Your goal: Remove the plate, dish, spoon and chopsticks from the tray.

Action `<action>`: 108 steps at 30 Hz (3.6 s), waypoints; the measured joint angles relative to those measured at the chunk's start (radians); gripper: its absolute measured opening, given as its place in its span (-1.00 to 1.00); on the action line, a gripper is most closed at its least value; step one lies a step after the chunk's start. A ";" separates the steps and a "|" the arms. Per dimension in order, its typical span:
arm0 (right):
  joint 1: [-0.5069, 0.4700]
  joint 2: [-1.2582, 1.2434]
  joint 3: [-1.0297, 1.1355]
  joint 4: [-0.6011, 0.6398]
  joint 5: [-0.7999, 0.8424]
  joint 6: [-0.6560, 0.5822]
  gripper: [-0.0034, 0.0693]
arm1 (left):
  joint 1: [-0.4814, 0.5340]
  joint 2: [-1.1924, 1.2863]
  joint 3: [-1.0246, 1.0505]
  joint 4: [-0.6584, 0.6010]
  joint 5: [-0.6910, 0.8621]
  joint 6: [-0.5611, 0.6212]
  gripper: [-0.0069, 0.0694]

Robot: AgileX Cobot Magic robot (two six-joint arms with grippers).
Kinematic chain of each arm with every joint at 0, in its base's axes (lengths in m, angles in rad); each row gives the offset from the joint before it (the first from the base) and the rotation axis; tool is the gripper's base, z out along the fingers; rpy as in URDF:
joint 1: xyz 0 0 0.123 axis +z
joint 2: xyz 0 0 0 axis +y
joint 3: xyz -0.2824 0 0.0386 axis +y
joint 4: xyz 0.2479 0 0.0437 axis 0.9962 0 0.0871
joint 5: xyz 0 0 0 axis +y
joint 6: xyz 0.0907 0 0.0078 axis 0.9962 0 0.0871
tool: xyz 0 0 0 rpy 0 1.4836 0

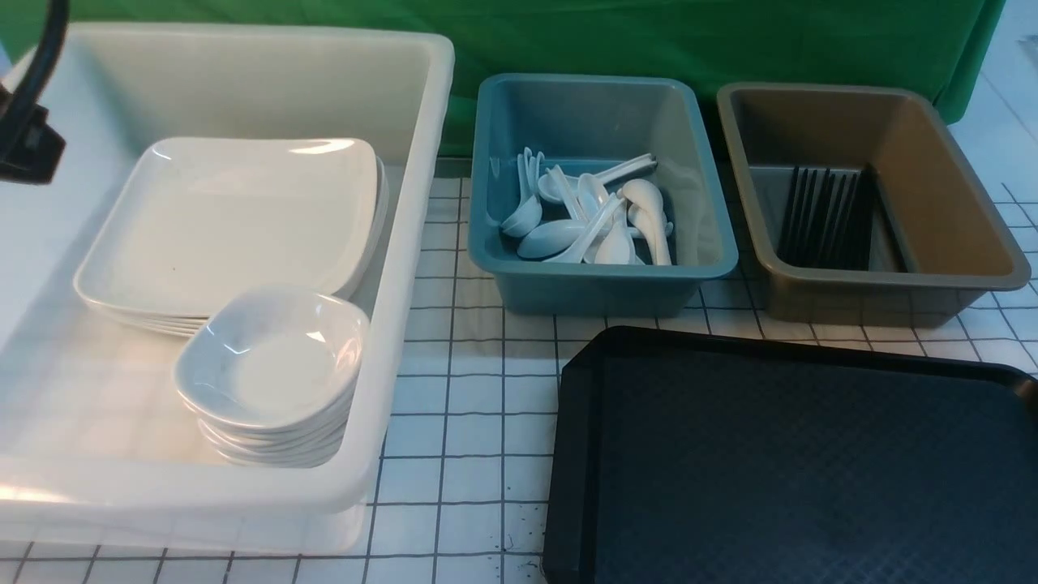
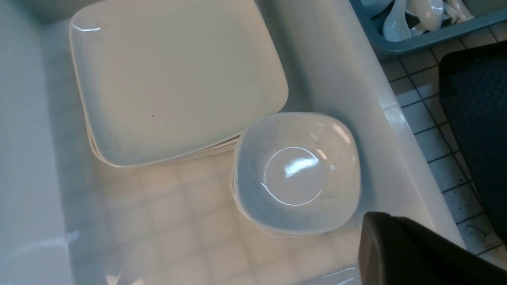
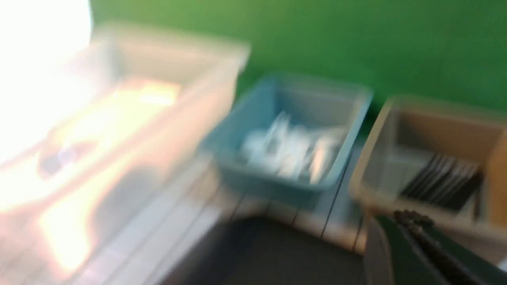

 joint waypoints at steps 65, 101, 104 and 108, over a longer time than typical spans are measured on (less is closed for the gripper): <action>-0.243 -0.163 0.515 -0.127 -0.172 0.000 -0.36 | 0.000 0.020 0.001 -0.205 -0.033 0.035 -0.81; -0.310 -0.163 0.515 -0.127 -0.172 0.000 -0.25 | 0.000 -0.576 0.300 -0.272 -0.004 -0.070 -0.81; -0.310 -0.163 0.515 -0.127 -0.172 0.000 -0.25 | 0.000 -0.683 0.394 -0.279 -0.016 -0.071 -0.81; -0.310 -0.163 0.515 -0.127 -0.172 0.000 -0.25 | 0.000 -0.809 0.482 -0.297 -0.094 -0.071 -0.81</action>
